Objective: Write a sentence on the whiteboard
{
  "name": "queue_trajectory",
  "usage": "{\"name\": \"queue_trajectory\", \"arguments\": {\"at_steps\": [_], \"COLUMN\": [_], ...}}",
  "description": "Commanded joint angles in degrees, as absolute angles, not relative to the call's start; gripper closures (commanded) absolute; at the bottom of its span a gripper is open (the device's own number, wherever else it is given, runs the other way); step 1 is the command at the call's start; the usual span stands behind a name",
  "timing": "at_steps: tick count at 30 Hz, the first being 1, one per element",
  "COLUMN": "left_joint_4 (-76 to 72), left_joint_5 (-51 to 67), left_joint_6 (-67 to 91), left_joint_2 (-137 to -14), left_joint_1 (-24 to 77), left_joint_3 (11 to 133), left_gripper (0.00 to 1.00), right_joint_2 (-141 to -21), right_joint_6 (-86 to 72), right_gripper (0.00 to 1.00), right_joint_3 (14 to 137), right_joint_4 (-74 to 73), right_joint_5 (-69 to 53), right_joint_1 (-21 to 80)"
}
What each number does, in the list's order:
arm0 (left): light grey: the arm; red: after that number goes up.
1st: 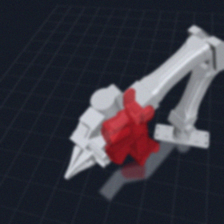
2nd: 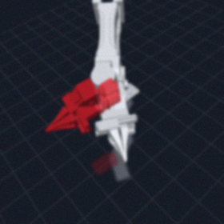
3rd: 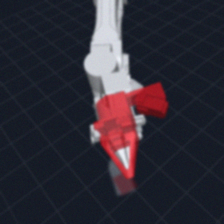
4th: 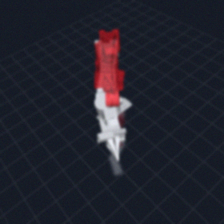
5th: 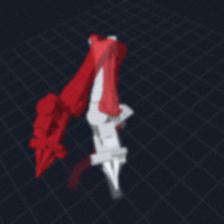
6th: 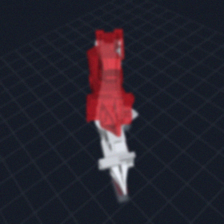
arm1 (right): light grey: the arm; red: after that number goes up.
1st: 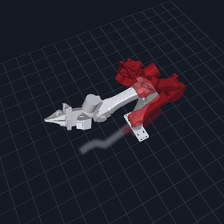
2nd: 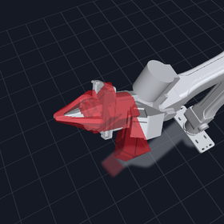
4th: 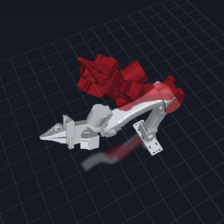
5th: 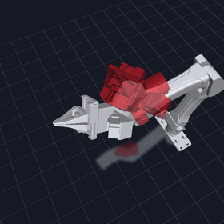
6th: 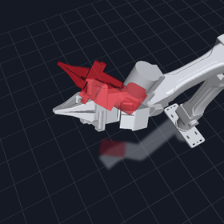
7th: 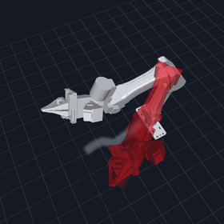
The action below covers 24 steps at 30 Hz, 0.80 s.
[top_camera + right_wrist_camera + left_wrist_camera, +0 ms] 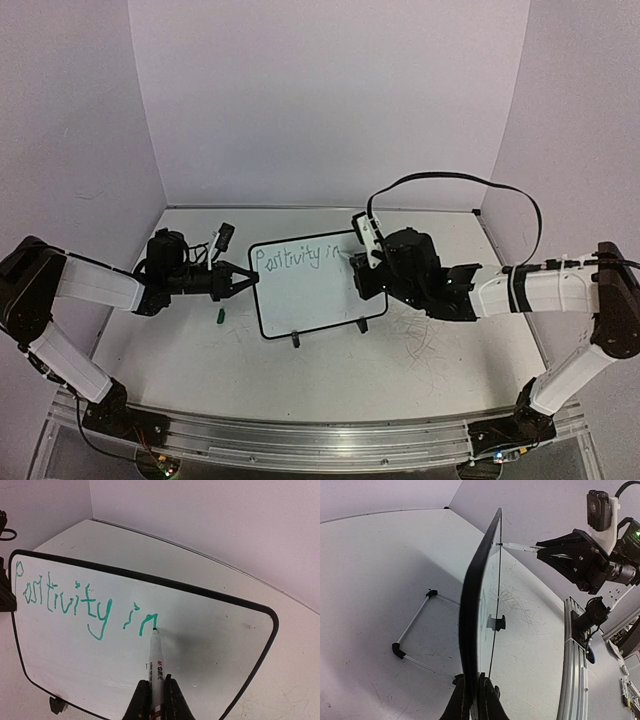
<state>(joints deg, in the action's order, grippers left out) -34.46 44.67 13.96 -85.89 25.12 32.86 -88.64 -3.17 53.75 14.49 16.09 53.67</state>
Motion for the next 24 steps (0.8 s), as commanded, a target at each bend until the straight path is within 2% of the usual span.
{"name": "queue_trajectory", "arguments": {"at_steps": [1,10,18,24], "left_joint_4": [-36.67,-36.67,-36.60,-36.44], "left_joint_5": [42.80,42.78,41.63,39.59], "left_joint_6": [11.51,11.60,12.05,12.97], "left_joint_2": [-83.65,-83.88,-83.76,-83.69], "left_joint_1": [24.96,24.97,24.96,24.96], "left_joint_3": [33.40,33.46,33.28,33.25], "left_gripper": [1.00,1.00,1.00,1.00], "right_joint_2": [-86.97,-86.69,-78.26,-78.42], "right_joint_6": [-4.82,-4.13,2.73,6.77], "right_gripper": [1.00,1.00,1.00,1.00], "right_joint_3": [52.15,52.98,51.19,49.10], "right_joint_4": [13.02,13.09,16.56,15.83], "right_joint_5": [16.25,16.58,7.12,4.23], "right_joint_1": [53.52,53.53,53.55,55.62]}}
